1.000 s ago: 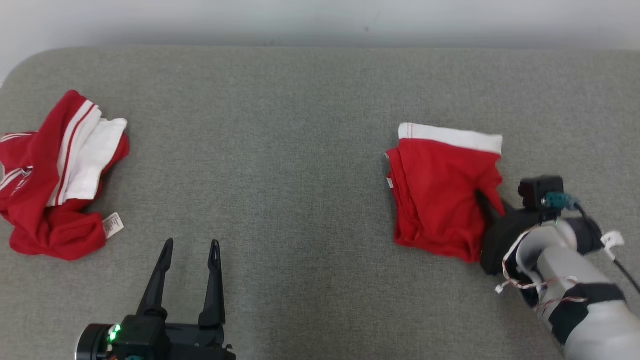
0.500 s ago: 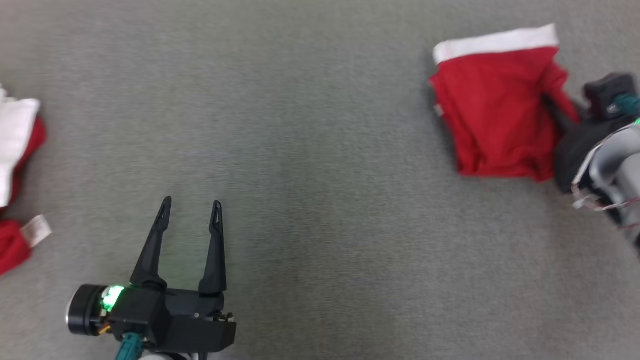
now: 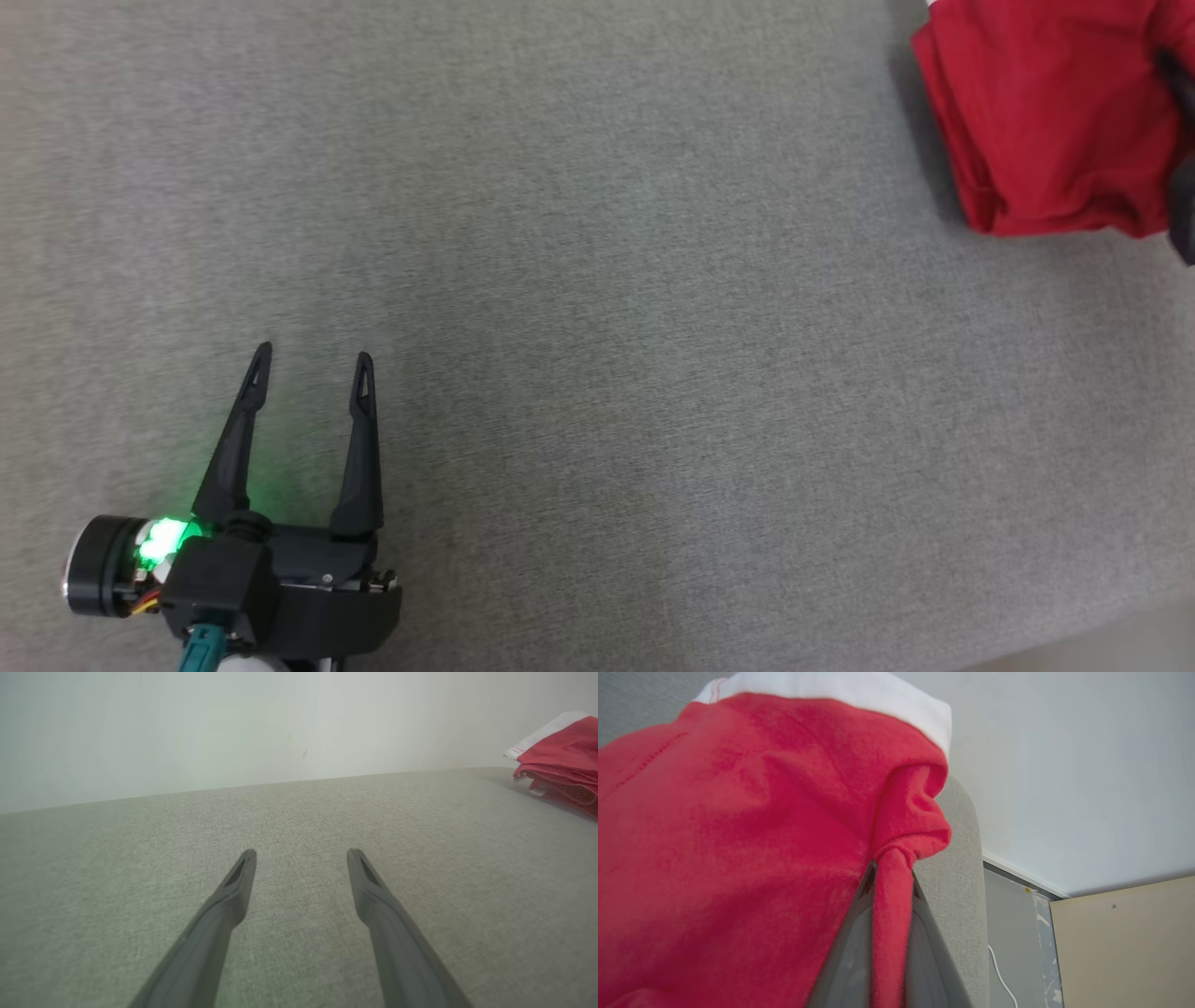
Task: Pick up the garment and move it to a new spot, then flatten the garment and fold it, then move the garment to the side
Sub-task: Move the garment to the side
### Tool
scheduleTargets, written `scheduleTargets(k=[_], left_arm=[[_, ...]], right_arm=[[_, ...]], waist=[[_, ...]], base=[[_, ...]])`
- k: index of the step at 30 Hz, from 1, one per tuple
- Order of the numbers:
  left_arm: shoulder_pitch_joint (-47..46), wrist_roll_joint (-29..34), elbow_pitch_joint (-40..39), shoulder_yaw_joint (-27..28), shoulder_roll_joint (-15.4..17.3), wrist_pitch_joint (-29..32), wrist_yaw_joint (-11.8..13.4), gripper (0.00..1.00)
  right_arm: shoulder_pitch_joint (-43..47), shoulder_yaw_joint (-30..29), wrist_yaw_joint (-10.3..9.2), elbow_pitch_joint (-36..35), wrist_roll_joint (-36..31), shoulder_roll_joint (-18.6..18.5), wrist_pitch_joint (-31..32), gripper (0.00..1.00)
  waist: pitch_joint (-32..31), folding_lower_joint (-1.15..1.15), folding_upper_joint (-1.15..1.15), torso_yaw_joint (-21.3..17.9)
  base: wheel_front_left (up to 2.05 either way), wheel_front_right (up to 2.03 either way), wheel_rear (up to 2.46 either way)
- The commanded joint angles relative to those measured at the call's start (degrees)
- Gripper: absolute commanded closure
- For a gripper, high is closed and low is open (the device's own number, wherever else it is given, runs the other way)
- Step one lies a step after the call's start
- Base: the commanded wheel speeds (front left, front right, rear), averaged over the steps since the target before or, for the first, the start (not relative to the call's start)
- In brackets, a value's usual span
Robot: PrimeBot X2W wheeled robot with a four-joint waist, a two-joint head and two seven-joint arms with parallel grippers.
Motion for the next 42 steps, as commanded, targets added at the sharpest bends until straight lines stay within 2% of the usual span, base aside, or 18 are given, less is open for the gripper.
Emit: scheduleTargets(k=[1, 9, 14, 15, 16, 17, 24, 30, 33, 40, 41, 42], left_arm=[[0.59, 0.58, -0.42, 0.25, 0.61, -0.18, -0.2, 0.0], [1.39, 0.1, -1.99, 1.15, 1.32, -0.18, 0.23, 0.0], [0.94, 0.38, -2.16, 0.73, 1.13, -0.18, 0.47, 0.0], [0.86, 0.29, -2.11, 0.77, 1.1, -0.18, 0.52, 0.0], [0.74, 0.12, -2.05, 0.73, 1.02, -0.18, 0.53, 0.0], [0.7, -0.06, -1.89, 0.77, 0.95, -0.18, 0.54, 0.0], [2.12, -1.21, -1.0, 1.27, 0.23, -0.18, 1.06, 0.0], [4.32, -2.74, 0.14, 2.28, -0.66, -0.19, 1.28, 0.0], [6.03, -3.53, 0.65, 3.25, -1.04, -0.18, 1.34, 0.0], [9.9, -4.69, 1.84, 5.08, -1.68, -0.18, 0.69, 0.0], [9.9, -4.69, 1.84, 5.08, -1.68, -0.18, 0.69, 0.0], [10.4, -4.83, 1.92, 5.27, -1.84, -0.19, 0.73, 0.0]], right_arm=[[-1.43, 0.71, -0.18, 0.36, 0.41, -0.78, -0.44, 1.0], [-7.24, 5.24, -0.18, 2.02, 1.0, -2.38, 0.07, 1.0], [-9.15, 6.93, -0.18, 4.82, 2.07, -1.3, 0.45, 1.0], [-9.5, 6.99, -0.18, 5.69, 2.19, -1.18, 0.63, 0.75], [-9.85, 6.9, -0.18, 6.74, 2.33, -1.27, 0.35, 0.56], [-9.75, 6.87, -0.18, 7.75, 2.51, -1.24, 0.06, 0.0], [-10.33, 6.07, -0.17, 12.77, 2.17, -0.1, -6.12, 0.0], [-7.6, 2.89, -0.17, 10.43, 3.1, 2.66, -9.97, 0.0], [-5.2, -2.61, -0.17, 3.97, 2.0, 3.29, -9.98, 0.0], [12.0, -21.52, -0.17, -10.77, -4.69, 6.63, -9.94, 0.0], [12.0, -21.52, -0.17, -10.77, -4.69, 6.63, -9.94, 0.0], [15.3, -24.33, -0.17, -12.91, -5.91, 7.47, -9.95, 0.0]], waist=[[1.78, -0.01, -0.01, -1.9], [2.77, -0.01, -0.01, -1.99], [3.49, -0.01, -0.01, -1.29], [3.51, -0.01, -0.01, -1.09], [3.43, -0.01, -0.01, -0.78], [3.25, -0.01, -0.01, -0.53], [-0.51, -0.01, -0.01, 0.63], [-6.95, -0.01, -0.01, 1.22], [-10.52, -0.01, -0.01, 1.47], [-18.07, -0.01, -0.01, 2.77], [-18.07, -0.01, -0.01, 2.77], [-18.86, -0.01, -0.01, 3.08]], base=[[0.0, 0.0, 0.0], [0.0, 0.0, 0.0], [0.0, 0.0, 0.0], [0.0, 0.0, 0.0], [0.0, 0.0, 0.0], [0.0, 0.0, 0.0], [0.0, 0.0, 0.0], [0.0, 0.0, 0.0], [0.0, 0.0, 0.0], [0.0, 0.0, 0.0], [0.0, 0.0, 0.0], [0.0, 0.0, 0.0]])
